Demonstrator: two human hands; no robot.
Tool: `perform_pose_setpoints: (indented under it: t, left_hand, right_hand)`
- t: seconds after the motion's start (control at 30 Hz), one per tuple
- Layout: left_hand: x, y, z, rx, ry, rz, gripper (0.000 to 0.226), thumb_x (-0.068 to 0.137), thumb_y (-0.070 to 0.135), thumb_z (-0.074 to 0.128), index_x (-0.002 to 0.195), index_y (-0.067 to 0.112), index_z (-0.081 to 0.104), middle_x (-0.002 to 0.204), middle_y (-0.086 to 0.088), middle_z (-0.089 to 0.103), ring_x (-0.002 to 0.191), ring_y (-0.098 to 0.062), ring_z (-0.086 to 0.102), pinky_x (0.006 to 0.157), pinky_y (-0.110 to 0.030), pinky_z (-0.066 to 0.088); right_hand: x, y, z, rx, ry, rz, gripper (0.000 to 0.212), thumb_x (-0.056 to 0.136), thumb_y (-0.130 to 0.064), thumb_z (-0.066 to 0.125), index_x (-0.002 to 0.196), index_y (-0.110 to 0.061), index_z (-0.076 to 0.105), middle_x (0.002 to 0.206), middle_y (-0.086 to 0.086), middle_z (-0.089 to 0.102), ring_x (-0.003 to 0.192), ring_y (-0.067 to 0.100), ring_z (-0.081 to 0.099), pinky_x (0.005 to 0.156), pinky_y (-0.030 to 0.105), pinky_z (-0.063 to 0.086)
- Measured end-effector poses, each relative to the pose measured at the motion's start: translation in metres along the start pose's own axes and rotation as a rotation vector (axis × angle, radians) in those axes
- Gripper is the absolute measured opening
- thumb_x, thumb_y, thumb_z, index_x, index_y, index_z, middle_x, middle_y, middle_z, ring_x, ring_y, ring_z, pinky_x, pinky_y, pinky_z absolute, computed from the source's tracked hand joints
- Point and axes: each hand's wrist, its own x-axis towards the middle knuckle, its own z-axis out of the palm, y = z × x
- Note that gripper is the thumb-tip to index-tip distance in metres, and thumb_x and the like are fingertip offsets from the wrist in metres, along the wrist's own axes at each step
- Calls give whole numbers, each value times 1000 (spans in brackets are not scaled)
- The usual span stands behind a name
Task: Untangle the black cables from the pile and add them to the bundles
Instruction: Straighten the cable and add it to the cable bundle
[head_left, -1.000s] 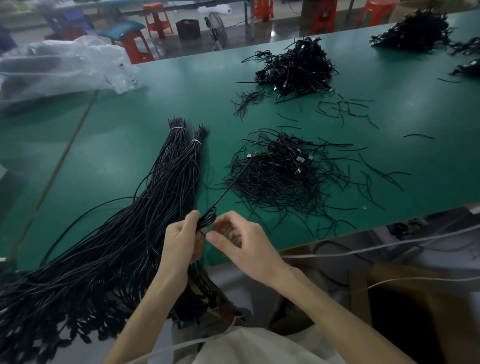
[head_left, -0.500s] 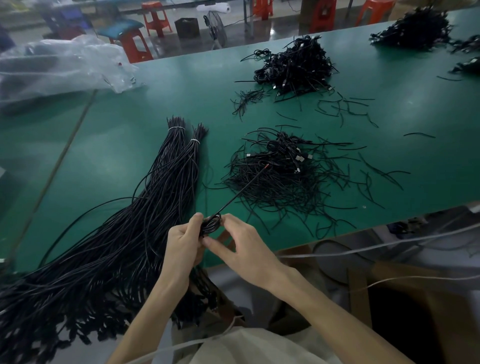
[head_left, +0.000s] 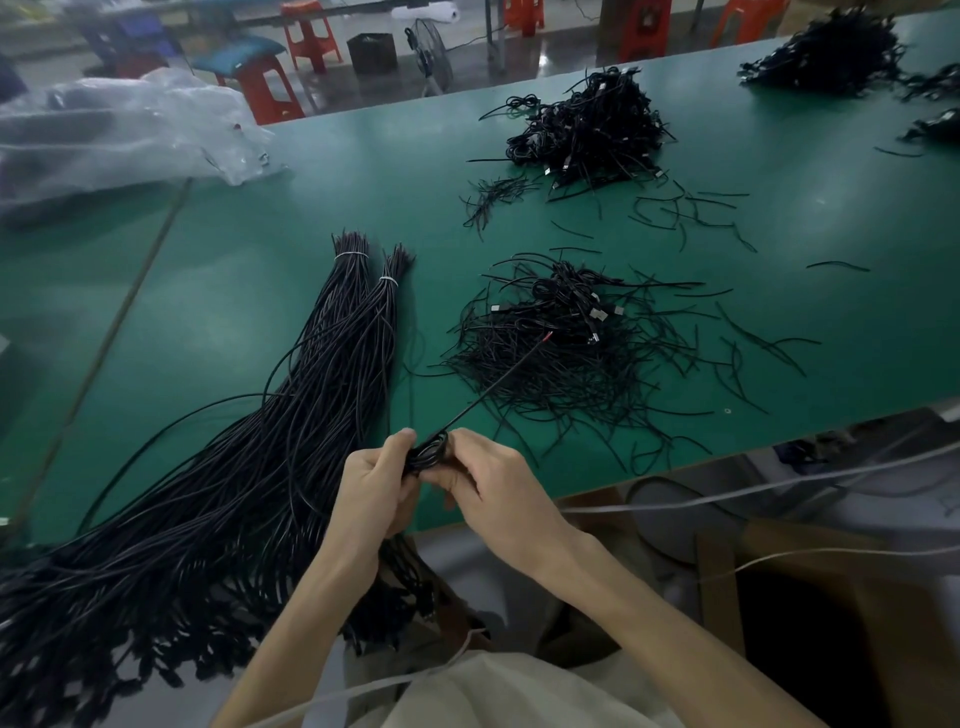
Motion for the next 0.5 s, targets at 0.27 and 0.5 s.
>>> perform_pose_setpoints:
  t: [0.27, 0.5]
  left_hand:
    - [-3, 1, 3, -63, 8, -63, 62, 107, 36, 43, 47, 22, 37, 47, 2, 27, 42, -16, 21, 40, -24, 22]
    - [2, 1, 7, 7, -89, 45, 56, 110, 39, 42, 79, 4, 72, 66, -9, 62, 57, -22, 56, 55, -32, 49]
  right_hand:
    - [-3, -3, 4, -120, 76, -104, 16, 107, -22, 55, 97, -9, 57, 88, -11, 48, 70, 6, 50, 64, 19, 43]
    - [8, 5, -15, -206, 182, -79, 15, 103, -18, 60, 91, -8, 59, 88, -3, 57, 72, 14, 56, 68, 38, 50]
